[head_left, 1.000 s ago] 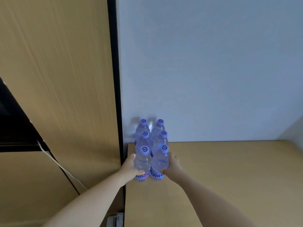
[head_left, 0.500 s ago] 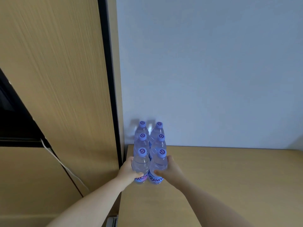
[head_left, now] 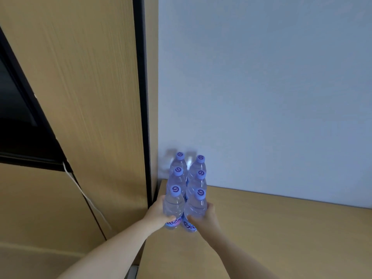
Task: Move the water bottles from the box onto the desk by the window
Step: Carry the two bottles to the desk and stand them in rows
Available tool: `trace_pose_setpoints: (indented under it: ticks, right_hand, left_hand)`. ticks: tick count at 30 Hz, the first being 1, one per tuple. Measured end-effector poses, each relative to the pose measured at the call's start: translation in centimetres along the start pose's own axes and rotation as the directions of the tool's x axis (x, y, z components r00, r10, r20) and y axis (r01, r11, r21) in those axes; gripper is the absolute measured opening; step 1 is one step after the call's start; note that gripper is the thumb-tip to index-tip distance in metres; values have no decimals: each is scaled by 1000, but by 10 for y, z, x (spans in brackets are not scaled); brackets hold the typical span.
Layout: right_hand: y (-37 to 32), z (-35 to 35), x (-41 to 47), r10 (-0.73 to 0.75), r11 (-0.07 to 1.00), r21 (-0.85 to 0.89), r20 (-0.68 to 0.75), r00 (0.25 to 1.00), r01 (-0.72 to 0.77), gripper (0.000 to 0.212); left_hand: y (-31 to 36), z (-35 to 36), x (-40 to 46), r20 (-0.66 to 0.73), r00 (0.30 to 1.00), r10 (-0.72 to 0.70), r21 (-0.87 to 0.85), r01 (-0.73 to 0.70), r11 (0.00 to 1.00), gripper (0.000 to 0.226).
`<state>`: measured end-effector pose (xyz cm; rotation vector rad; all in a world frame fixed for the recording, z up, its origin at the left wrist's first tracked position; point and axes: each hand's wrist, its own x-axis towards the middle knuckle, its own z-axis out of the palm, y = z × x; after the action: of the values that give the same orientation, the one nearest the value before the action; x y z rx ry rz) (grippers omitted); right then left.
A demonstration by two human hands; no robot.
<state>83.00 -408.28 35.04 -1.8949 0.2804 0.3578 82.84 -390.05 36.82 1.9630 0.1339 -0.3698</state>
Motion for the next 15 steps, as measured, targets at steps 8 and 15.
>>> trace_pose_setpoints:
  ticks: [8, 15]
  right_hand:
    - [8, 51, -43, 348, 934, -148, 176, 921, -325, 16]
    - [-51, 140, -62, 168, 824, -552, 451, 876, 127, 48]
  left_hand:
    - [-38, -20, -31, -18, 968, -250, 199, 249, 948, 30]
    - [-100, -82, -92, -199, 902, -383, 274, 427, 862, 35]
